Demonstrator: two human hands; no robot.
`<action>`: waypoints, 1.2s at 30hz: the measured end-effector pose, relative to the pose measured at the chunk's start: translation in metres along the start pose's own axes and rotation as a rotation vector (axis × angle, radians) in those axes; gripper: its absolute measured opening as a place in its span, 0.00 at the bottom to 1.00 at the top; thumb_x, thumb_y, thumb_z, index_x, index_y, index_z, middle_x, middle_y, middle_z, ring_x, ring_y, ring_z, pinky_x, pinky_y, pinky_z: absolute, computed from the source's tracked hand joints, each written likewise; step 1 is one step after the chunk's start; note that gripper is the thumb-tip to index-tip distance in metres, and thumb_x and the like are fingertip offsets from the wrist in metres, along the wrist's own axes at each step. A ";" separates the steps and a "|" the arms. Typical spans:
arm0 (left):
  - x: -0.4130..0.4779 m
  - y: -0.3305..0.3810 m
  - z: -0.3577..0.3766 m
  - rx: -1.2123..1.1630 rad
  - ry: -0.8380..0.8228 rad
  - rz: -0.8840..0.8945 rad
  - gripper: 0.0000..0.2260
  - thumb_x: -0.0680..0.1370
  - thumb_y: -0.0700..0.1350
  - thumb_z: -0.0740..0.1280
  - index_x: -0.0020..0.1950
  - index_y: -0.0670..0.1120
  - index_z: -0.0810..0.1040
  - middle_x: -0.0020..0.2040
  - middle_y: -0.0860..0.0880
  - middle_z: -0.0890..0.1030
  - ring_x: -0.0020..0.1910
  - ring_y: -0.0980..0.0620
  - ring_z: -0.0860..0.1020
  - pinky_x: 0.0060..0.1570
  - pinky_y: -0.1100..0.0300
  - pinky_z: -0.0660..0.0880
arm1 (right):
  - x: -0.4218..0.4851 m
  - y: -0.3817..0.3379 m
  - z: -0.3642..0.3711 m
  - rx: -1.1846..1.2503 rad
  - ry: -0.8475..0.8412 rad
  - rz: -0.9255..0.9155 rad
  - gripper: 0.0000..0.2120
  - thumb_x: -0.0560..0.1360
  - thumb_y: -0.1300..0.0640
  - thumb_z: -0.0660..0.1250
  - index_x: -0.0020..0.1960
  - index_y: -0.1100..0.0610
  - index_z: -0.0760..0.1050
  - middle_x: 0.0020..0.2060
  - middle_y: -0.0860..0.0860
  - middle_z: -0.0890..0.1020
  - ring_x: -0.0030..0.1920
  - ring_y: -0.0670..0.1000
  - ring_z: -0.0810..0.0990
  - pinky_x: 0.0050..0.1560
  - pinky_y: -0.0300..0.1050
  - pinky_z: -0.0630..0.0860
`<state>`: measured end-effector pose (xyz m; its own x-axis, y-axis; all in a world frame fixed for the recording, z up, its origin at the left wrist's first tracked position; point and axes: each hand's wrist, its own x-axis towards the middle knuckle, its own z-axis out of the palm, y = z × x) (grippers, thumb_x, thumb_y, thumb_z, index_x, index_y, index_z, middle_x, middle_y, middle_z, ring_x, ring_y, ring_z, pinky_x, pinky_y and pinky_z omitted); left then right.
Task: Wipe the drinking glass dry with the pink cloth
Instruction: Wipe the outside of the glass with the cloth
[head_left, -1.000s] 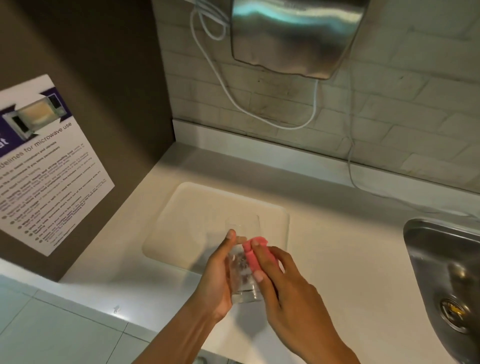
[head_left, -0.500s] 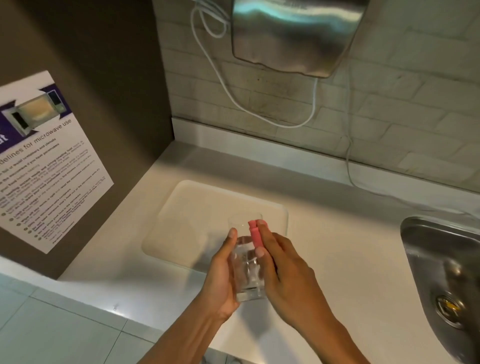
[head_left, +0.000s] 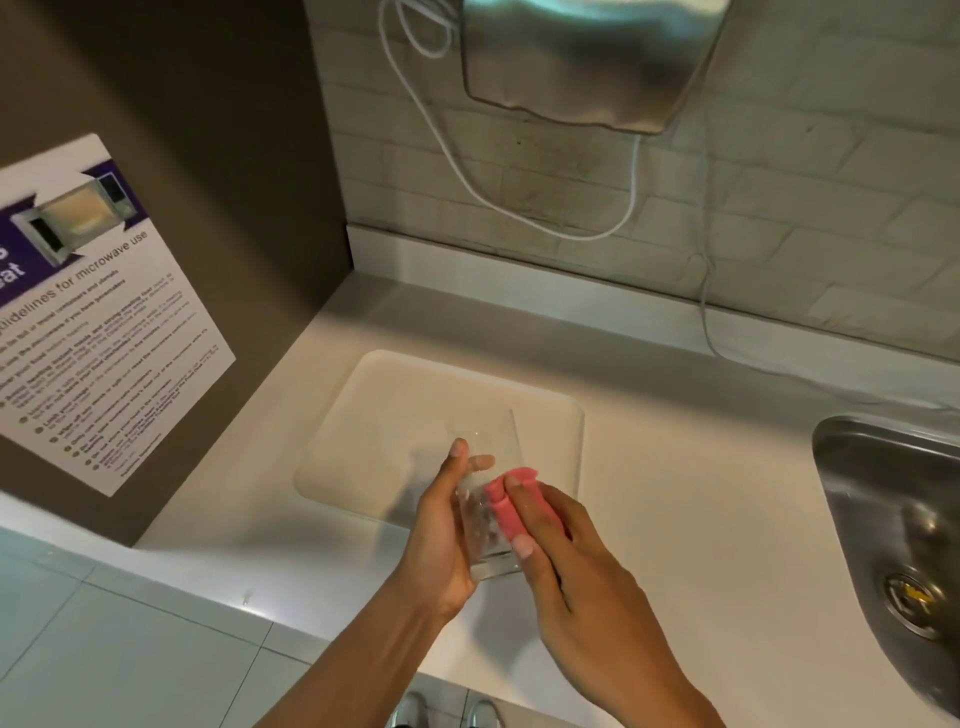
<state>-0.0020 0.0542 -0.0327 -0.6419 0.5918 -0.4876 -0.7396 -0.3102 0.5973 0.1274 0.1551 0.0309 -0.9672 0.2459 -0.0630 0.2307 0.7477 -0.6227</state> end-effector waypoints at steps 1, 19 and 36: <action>-0.001 -0.004 -0.001 -0.014 -0.002 -0.025 0.30 0.77 0.65 0.68 0.65 0.41 0.83 0.55 0.36 0.88 0.50 0.39 0.88 0.45 0.47 0.85 | 0.004 0.001 -0.001 0.014 0.004 0.015 0.22 0.82 0.34 0.41 0.75 0.22 0.43 0.75 0.27 0.53 0.66 0.41 0.75 0.58 0.42 0.77; 0.002 0.009 0.007 0.052 0.045 0.017 0.29 0.74 0.67 0.70 0.63 0.46 0.80 0.53 0.39 0.90 0.48 0.41 0.89 0.42 0.48 0.85 | -0.006 -0.004 0.009 -0.012 0.103 -0.034 0.23 0.84 0.38 0.43 0.78 0.27 0.46 0.76 0.30 0.54 0.64 0.34 0.69 0.58 0.35 0.75; -0.005 -0.002 -0.003 -0.021 0.074 -0.010 0.30 0.75 0.65 0.71 0.64 0.43 0.81 0.50 0.39 0.89 0.47 0.41 0.89 0.43 0.49 0.85 | -0.016 -0.010 0.020 -0.061 0.106 -0.059 0.25 0.83 0.40 0.45 0.79 0.30 0.47 0.77 0.35 0.57 0.57 0.37 0.73 0.51 0.30 0.73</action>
<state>0.0020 0.0495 -0.0335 -0.6474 0.5385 -0.5393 -0.7494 -0.3210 0.5791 0.1381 0.1316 0.0225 -0.9635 0.2618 0.0565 0.1832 0.7980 -0.5741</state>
